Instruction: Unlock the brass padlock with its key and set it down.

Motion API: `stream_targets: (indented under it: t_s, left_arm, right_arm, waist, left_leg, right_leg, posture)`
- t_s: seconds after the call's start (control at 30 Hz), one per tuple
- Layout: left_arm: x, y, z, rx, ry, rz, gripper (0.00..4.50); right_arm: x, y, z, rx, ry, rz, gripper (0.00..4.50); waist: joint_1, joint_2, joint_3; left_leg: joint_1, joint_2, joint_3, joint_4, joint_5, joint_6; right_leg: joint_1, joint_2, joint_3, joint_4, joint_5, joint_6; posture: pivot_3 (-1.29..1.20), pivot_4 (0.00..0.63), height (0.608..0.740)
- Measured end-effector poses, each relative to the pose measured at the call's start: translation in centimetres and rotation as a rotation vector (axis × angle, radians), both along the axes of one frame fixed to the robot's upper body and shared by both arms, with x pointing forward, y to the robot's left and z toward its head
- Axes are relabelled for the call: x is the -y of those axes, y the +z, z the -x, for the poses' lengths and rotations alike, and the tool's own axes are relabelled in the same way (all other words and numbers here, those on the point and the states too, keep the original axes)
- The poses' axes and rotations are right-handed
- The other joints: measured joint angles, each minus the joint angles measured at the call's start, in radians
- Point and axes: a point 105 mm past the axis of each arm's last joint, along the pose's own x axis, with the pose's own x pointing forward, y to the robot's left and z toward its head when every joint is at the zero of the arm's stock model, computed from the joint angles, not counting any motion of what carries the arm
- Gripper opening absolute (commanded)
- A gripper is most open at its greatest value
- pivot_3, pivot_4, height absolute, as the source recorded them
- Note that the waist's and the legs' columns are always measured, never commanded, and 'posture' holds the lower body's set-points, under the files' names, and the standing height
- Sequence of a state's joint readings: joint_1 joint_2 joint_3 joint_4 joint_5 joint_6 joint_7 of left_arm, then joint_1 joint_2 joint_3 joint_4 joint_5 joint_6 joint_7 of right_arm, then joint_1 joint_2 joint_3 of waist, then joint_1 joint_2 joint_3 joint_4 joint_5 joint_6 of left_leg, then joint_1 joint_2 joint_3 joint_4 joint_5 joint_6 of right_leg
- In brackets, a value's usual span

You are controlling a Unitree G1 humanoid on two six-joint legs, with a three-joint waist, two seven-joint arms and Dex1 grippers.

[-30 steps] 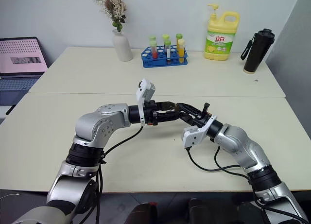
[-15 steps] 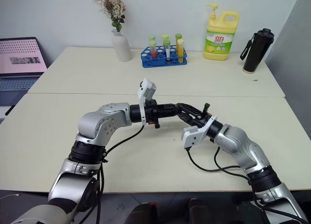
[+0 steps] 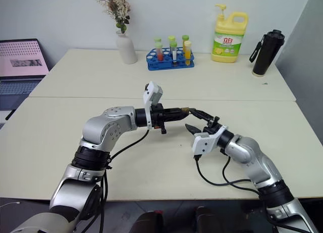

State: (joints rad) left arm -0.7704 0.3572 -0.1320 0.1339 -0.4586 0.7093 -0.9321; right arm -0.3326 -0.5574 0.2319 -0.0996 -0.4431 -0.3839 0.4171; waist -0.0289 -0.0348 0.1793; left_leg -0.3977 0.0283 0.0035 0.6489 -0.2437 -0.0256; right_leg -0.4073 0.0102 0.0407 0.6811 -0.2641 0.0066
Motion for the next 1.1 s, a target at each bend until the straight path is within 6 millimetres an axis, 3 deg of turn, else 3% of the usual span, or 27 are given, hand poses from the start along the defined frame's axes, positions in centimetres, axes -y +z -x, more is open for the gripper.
stream_targets:
  t_s: [0.03,0.2,0.27,0.43,0.6,0.63,0.83,1.1]
  left_arm:
    - [-0.3,0.0,-0.1,0.002,0.004,-0.005,0.15]
    - [-1.2,-0.4,0.4,-0.007,-0.046,-0.01,0.15]
    - [-1.7,-0.4,0.6,-0.007,-0.07,-0.016,0.15]
    - [-1.9,-0.2,1.8,-0.006,-0.16,-0.004,0.15]
    - [-2.3,0.0,2.6,0.025,-0.185,-0.023,0.15]
    - [-2.3,0.0,2.8,0.028,-0.187,-0.026,0.15]
    - [-2.5,0.2,4.1,0.045,-0.216,-0.037,0.15]
    - [-2.1,0.9,4.9,0.04,-0.239,-0.007,0.15]
  right_arm:
    - [0.4,0.0,0.4,-0.034,-0.004,-0.008,4.18]
    - [2.3,0.1,1.9,-0.247,-0.012,-0.119,4.2]
    - [2.9,0.4,2.6,-0.334,-0.004,-0.171,3.8]
    - [2.4,2.1,4.2,-0.573,0.109,-0.322,2.09]
    - [1.4,2.8,4.3,-0.742,0.171,-0.404,0.15]
    - [1.3,3.1,4.2,-0.748,0.178,-0.411,0.03]
    - [0.5,4.2,3.8,-0.759,0.219,-0.417,0.0]
    - [0.2,3.6,3.1,-0.786,0.244,-0.375,0.0]
  waist:
    - [0.0,0.0,0.0]
    - [0.0,0.0,0.0]
    - [-0.002,0.0,0.0]
    - [-0.002,0.0,0.0]
    - [-0.002,0.0,0.0]
    - [-0.002,0.0,0.0]
    - [0.0,0.0,0.0]
    - [0.0,0.0,0.0]
  left_leg:
    - [0.0,0.0,0.0,0.0,0.0,0.0]
    - [0.0,0.0,0.0,0.0,0.0,0.0]
    - [0.0,0.0,0.0,0.0,0.0,0.0]
    - [0.001,0.001,-0.001,0.0,0.0,0.0]
    - [0.001,0.001,-0.001,0.0,0.0,0.0]
    - [0.001,0.001,-0.001,0.0,0.0,0.0]
    - [0.0,0.001,-0.001,0.0,0.0,0.0]
    - [0.0,0.001,-0.001,0.0,0.0,0.0]
  right_leg:
    - [0.0,0.0,0.0,0.0,0.0,0.0]
    - [0.0,0.0,-0.001,0.0,0.0,0.001]
    - [0.0,0.0,0.0,0.0,-0.002,0.003]
    - [0.001,0.001,-0.001,0.0,-0.003,0.004]
    - [0.001,0.001,-0.001,0.0,-0.003,0.005]
    - [0.001,0.001,-0.001,0.0,-0.003,0.005]
    - [0.001,0.001,-0.001,-0.001,-0.003,0.005]
    - [0.001,0.001,-0.001,-0.001,-0.003,0.005]
  posture:
    - [0.0,0.15,0.74]
    - [0.0,0.15,0.74]
    - [0.0,0.15,0.74]
    - [0.0,0.15,0.74]
    - [0.0,0.15,0.74]
    - [0.0,0.15,0.74]
    - [0.0,0.15,0.74]
    - [0.0,0.15,0.74]
